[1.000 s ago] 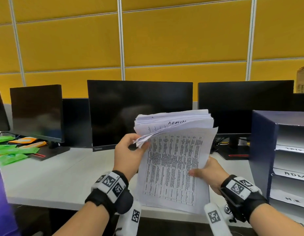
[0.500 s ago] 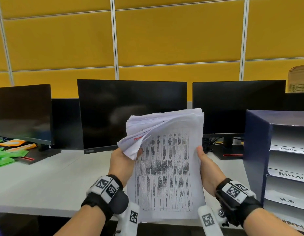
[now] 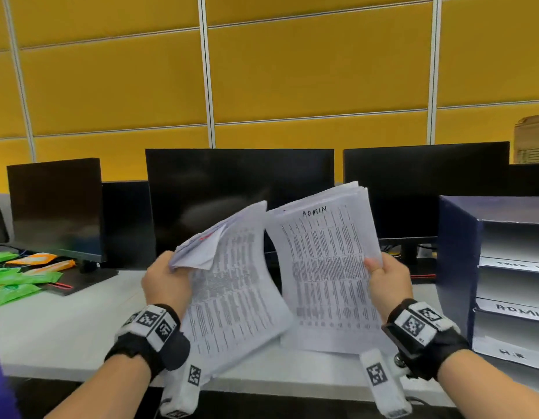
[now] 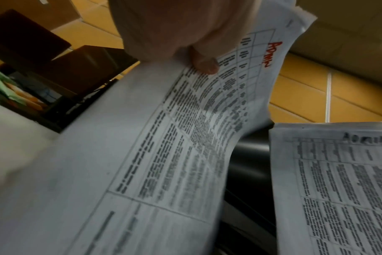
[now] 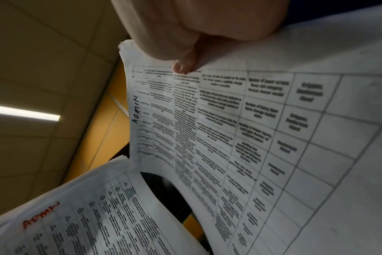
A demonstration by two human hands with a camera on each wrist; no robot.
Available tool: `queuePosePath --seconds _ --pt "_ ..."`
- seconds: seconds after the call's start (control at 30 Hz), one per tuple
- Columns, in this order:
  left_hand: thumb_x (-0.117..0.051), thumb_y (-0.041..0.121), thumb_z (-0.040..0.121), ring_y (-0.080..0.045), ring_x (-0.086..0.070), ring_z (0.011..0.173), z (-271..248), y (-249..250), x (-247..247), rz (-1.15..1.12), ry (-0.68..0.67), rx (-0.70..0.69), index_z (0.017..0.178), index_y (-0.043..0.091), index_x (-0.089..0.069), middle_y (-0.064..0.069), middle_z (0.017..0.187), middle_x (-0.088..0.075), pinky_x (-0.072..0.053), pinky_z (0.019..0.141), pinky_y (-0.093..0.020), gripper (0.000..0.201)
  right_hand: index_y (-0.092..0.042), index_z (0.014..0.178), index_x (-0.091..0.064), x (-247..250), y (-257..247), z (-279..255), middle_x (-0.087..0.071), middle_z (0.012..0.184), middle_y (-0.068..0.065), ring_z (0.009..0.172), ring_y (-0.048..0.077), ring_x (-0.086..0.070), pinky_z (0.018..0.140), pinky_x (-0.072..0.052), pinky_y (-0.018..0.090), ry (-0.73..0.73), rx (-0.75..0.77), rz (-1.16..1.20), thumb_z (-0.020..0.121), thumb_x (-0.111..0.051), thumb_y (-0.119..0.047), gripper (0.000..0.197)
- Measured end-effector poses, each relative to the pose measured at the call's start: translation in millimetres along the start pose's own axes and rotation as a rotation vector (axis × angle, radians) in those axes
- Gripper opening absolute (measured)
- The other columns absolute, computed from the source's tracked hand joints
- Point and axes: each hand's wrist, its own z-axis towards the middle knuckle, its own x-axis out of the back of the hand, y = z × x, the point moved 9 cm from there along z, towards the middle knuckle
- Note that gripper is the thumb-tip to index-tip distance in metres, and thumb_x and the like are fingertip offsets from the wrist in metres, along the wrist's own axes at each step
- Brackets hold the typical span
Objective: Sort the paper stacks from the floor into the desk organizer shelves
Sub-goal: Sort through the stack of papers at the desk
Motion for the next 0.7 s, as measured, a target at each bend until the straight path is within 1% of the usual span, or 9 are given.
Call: queuePosePath --seconds 0.07,0.13,0.2,0.3,0.37,0.43,0.57,0.63,0.7 --pt "-0.051 -0.001 0.091 -0.029 -0.051 0.075 8.3 -4.1 10.3 0.086 0.064 0.033 0.08 0.004 -0.057 -0.013 0.072 -0.053 -0.033 0.065 -0.027 0.013 -0.02 0.097 -0.064 5.5 -13.4 -1.0 -0.068 0.092 0.003 0.091 0.027 -0.064 0.086 -0.053 0.045 0.007 0.029 -0.024 0.097 -0.049 -0.017 0.016" --pt "-0.049 -0.002 0.092 -0.035 -0.052 0.076 10.7 -3.4 12.9 0.101 0.091 0.061 0.08 0.0 -0.056 -0.019 0.075 -0.053 -0.029 0.068 -0.03 0.014 -0.021 0.099 -0.063 7.0 -26.2 -3.5 -0.068 0.093 0.003 0.091 0.025 -0.064 0.086 -0.053 0.044 -0.005 0.041 0.014 0.098 -0.048 -0.016 0.016" --pt "-0.049 0.0 0.091 -0.034 -0.051 0.075 9.3 -4.0 5.9 0.059 0.063 0.102 0.076 0.004 -0.052 -0.011 0.072 -0.049 -0.031 0.067 -0.031 0.016 -0.016 0.107 -0.063 5.3 -36.4 -7.7 -0.067 0.097 0.003 0.091 0.022 -0.064 0.086 -0.052 0.041 -0.049 0.031 0.063 0.098 -0.048 -0.014 0.018" --pt "-0.061 0.005 0.089 -0.026 -0.053 0.071 -3.4 12.3 -7.3 -0.083 -0.007 0.103 0.079 0.004 -0.061 -0.01 0.075 -0.059 -0.037 0.062 -0.03 0.01 -0.015 0.108 -0.063 -6.7 -37.3 -15.9 -0.068 0.102 0.006 0.096 0.024 -0.065 0.089 -0.053 0.047 -0.158 -0.025 0.088 0.098 -0.047 -0.017 0.018" --pt "-0.07 0.009 0.086 -0.017 -0.053 0.068 -21.5 29.4 -20.0 -0.314 -0.081 0.147 0.082 0.008 -0.066 -0.007 0.077 -0.064 -0.045 0.059 -0.025 0.005 -0.015 0.109 -0.064 -15.2 -32.5 -21.9 -0.069 0.102 0.007 0.097 0.025 -0.065 0.091 -0.052 0.05 -0.185 -0.05 0.095 0.098 -0.048 -0.017 0.019" --pt "-0.069 0.012 0.087 -0.02 -0.061 0.072 -38.1 43.1 -41.2 -0.469 -0.217 0.197 0.084 0.004 -0.068 -0.009 0.08 -0.069 -0.052 0.065 -0.03 0.008 -0.017 0.105 -0.064 -21.6 -26.5 -27.1 -0.07 0.101 0.006 0.097 0.025 -0.065 0.091 -0.052 0.05 -0.174 -0.075 0.106 0.098 -0.048 -0.016 0.018" --pt "-0.063 0.014 0.092 -0.03 -0.069 0.082 -53.0 57.6 -66.2 -0.573 -0.364 0.255 0.097 -0.001 -0.069 -0.019 0.092 -0.073 -0.057 0.075 -0.046 0.016 -0.021 0.098 -0.062 -23.2 -18.2 -28.4 -0.068 0.099 0.006 0.093 0.023 -0.064 0.087 -0.053 0.045 -0.122 -0.117 0.135 0.099 -0.047 -0.017 0.015" --pt "-0.064 0.01 0.091 -0.033 -0.069 0.097 -57.7 64.6 -77.0 -0.594 -0.441 0.216 0.105 0.007 -0.071 -0.014 0.101 -0.073 -0.057 0.085 -0.05 0.015 -0.016 0.1 -0.063 -22.5 -20.4 -26.2 -0.067 0.098 0.006 0.091 0.022 -0.063 0.083 -0.052 0.041 -0.108 -0.089 0.129 0.098 -0.048 -0.017 0.015" --pt "-0.061 0.009 0.094 -0.03 -0.068 0.104 -60.9 69.8 -86.2 -0.583 -0.493 0.187 0.115 0.014 -0.066 -0.007 0.108 -0.073 -0.055 0.089 -0.049 0.023 -0.012 0.093 -0.063 -21.7 -21.5 -20.0 -0.066 0.091 0.006 0.081 0.019 -0.061 0.072 -0.051 0.033 -0.1 -0.051 0.106 0.097 -0.049 -0.014 0.014"
